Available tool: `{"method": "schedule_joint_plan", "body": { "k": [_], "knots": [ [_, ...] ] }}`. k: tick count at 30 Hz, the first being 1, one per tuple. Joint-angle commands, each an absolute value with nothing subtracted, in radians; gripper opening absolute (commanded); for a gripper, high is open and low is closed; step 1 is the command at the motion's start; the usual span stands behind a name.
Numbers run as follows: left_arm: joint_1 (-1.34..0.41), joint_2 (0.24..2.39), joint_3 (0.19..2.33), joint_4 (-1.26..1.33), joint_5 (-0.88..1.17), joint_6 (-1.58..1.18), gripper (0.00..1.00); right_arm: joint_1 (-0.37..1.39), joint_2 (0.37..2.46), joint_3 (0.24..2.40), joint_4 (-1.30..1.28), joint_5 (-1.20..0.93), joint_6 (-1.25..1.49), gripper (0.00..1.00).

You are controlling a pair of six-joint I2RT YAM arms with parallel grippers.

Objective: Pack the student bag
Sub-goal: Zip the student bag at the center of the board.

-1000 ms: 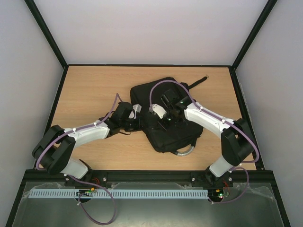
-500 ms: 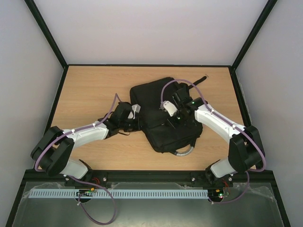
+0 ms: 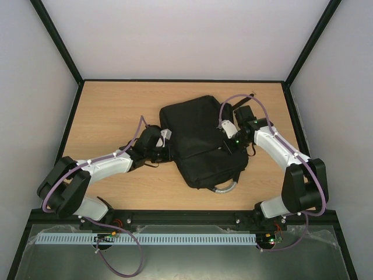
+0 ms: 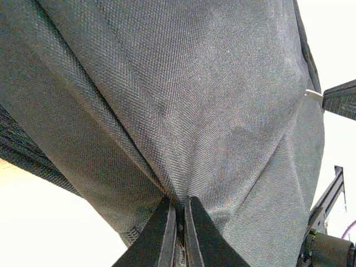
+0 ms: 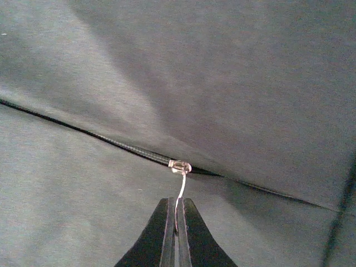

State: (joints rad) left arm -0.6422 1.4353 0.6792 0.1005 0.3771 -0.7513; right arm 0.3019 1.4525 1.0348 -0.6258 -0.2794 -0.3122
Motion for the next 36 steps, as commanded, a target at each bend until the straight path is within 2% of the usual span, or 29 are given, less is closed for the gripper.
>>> {"method": "schedule_joint_plan", "body": {
  "k": [1, 17, 36],
  "knots": [
    [-0.620, 1.415, 0.649, 0.057, 0.335, -0.733, 0.02, 0.231, 1.431, 1.021, -0.698, -0.239, -0.359, 0.01],
    [-0.614, 1.409, 0.637, 0.057, 0.333, -0.732, 0.02, 0.043, 1.467, 0.997, -0.658, -0.238, -0.413, 0.01],
    [-0.604, 1.404, 0.629, 0.056, 0.331, -0.731, 0.02, -0.010, 1.508, 1.008, -0.625, -0.205, -0.378, 0.01]
  ]
}}
